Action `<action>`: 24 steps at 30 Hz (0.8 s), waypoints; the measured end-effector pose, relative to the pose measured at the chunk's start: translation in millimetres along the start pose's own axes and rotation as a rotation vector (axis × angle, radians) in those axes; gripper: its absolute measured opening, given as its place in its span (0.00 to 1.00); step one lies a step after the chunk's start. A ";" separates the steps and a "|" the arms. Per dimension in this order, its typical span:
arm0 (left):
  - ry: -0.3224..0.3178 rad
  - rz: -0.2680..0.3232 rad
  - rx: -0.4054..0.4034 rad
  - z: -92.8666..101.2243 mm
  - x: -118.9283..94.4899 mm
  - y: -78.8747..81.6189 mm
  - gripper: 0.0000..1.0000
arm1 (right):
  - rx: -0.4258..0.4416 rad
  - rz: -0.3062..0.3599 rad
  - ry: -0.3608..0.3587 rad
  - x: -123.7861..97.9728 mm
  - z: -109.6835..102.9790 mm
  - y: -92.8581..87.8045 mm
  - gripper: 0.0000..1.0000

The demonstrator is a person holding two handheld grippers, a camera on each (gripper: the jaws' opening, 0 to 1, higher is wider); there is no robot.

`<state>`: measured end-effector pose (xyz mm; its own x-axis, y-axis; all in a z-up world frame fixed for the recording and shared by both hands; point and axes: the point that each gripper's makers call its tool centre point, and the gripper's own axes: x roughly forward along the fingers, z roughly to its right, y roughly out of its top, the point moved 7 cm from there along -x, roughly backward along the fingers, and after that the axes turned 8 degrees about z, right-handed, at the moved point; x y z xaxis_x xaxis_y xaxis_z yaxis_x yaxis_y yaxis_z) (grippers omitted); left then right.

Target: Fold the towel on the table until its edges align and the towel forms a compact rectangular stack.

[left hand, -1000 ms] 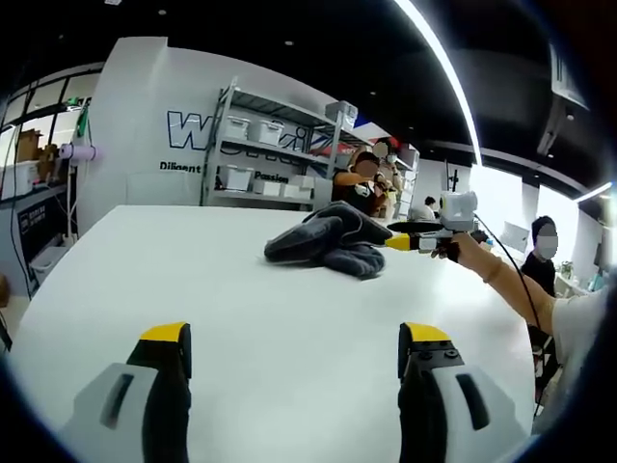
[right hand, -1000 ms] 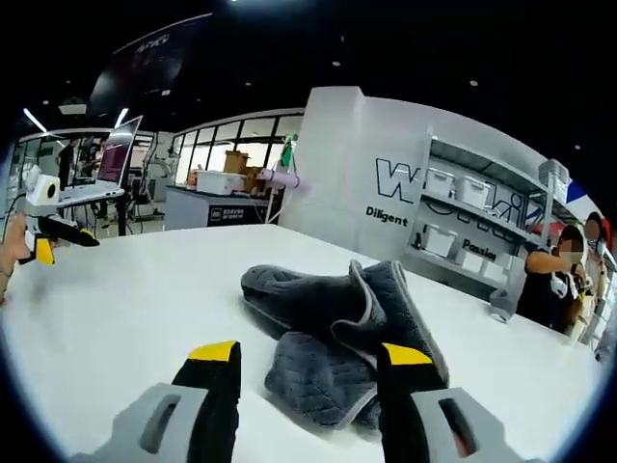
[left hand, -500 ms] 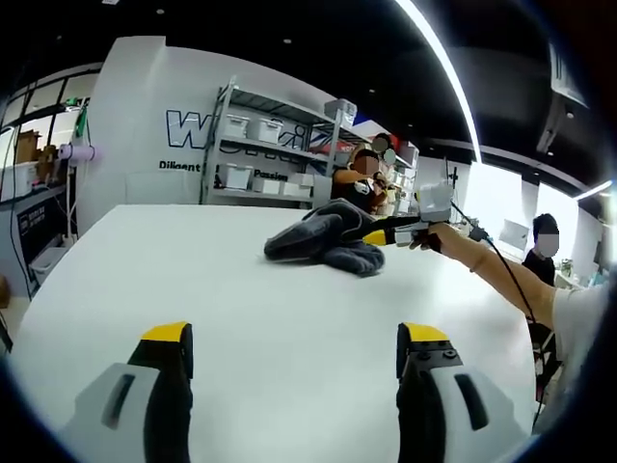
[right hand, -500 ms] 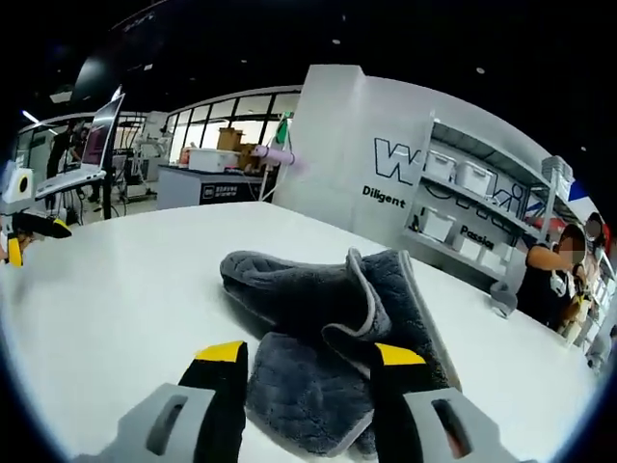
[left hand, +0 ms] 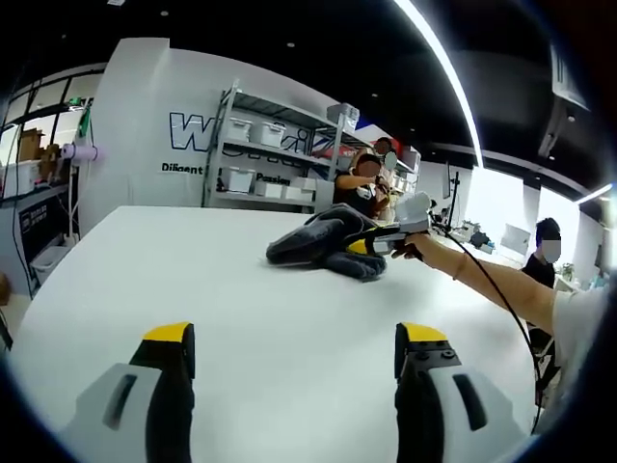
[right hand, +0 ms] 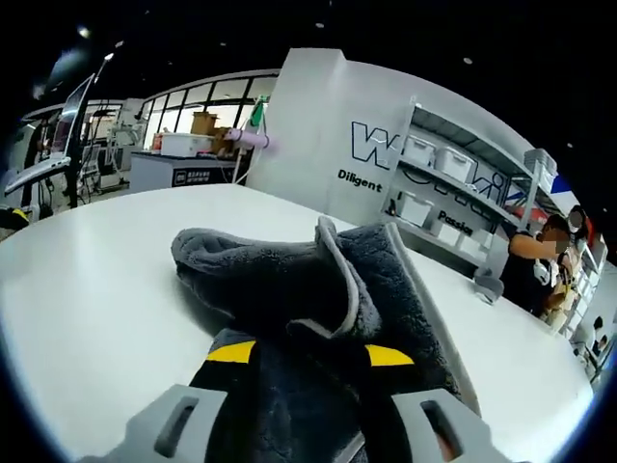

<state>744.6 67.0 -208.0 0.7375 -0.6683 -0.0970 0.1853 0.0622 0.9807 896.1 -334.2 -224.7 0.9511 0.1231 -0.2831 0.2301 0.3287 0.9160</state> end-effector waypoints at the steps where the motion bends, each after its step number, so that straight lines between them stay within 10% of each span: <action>1: 0.000 0.000 0.000 0.2 -0.1 0.1 0.90 | -0.002 -0.011 -0.003 2.8 1.1 -0.7 0.43; 24: -0.017 -0.005 0.025 3.6 1.3 2.8 0.89 | 0.004 -0.020 -0.109 37.4 2.1 -1.6 0.21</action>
<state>743.8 63.6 -204.8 0.7253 -0.6813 -0.0989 0.1723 0.0406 0.9842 931.8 -332.1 -236.2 0.9630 0.0137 -0.2691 0.2501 0.3265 0.9115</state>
